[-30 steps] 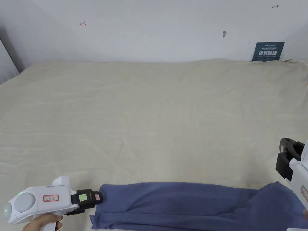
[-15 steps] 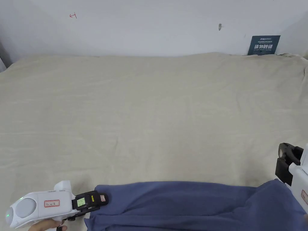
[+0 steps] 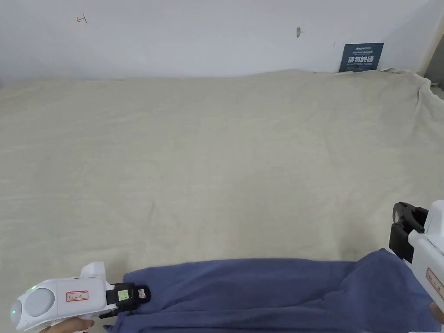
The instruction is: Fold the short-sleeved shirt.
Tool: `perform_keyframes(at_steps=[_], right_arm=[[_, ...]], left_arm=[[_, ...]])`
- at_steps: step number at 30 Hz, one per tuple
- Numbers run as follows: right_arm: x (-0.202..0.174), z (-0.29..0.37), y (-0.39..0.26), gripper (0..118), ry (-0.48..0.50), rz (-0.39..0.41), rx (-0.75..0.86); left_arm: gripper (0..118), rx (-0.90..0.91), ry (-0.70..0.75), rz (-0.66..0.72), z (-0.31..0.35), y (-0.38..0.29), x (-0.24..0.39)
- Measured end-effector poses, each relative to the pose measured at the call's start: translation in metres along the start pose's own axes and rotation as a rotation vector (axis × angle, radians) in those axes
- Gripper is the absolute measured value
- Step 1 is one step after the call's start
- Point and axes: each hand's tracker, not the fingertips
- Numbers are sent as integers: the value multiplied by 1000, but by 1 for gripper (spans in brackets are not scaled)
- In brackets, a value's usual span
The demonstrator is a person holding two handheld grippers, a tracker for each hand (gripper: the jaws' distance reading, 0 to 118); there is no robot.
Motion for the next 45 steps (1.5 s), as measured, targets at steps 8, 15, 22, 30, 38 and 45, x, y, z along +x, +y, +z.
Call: perform_keyframes(at_steps=[8,15,22,30,38,45], right_arm=[[7,1,3,0,1,-11,5],[8,3,6,0,19,-26,26],[13,5,5,0,41,-42,40],[23,13,3,0,57,-56,51],[43,19,-1,0,51,-70,63],[62,23,-9,0,27,-89,60]], left_arm=[[9,5,76,-66,27,6,20],[8,69,154,-52,77,8,21],[8,89,246,-21,113,3,30],[8,108,293,-107,101,1,123],[8,34,251,-268,42,-2,210],[8,-89,287,-370,-50,-15,247]])
